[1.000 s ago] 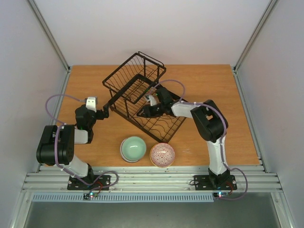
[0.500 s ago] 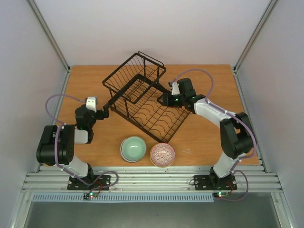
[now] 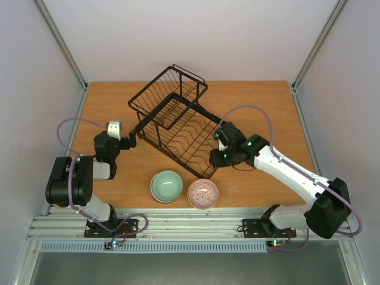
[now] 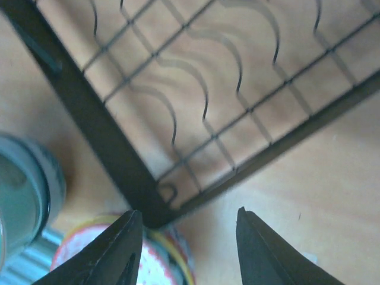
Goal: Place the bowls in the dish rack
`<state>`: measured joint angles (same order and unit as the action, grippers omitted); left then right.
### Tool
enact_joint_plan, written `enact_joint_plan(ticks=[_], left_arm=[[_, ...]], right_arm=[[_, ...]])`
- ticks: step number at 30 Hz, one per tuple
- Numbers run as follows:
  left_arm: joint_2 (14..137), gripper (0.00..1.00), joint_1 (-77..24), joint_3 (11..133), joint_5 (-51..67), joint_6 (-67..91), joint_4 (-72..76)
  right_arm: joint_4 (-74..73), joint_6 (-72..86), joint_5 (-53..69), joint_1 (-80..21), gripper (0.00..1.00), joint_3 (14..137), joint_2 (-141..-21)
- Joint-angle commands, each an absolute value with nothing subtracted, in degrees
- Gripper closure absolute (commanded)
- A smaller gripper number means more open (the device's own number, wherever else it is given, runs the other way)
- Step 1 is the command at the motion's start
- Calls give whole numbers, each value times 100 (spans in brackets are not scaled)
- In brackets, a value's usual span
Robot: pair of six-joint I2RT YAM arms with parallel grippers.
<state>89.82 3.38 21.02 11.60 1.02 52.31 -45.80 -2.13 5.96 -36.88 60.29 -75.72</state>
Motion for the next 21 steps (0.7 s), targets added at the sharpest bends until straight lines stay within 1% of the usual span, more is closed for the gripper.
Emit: enact_joint_plan(ticks=[1,8,9,17,21], left_arm=[[8964,1,316,2224,1168,9,5354],[8963,1,316,2224,1160,9,5357],[8965,1,316,2224,1160,9,5359],[8964,1,316,2224,1162,9,5359],[8963,0,315,2224,1164,9,5354]], right_arm=[[-5823,583,37,-4365,56,5919,-7153],[-6013,1069,18,-5090,60,5835,-7167],[-6045,1126,-152,-5175,60,5809,-7209],[-5928,1498,-193,-5515,62,5461,-7248],[-5823,1588,-208,-5554,64,5323,-7296]])
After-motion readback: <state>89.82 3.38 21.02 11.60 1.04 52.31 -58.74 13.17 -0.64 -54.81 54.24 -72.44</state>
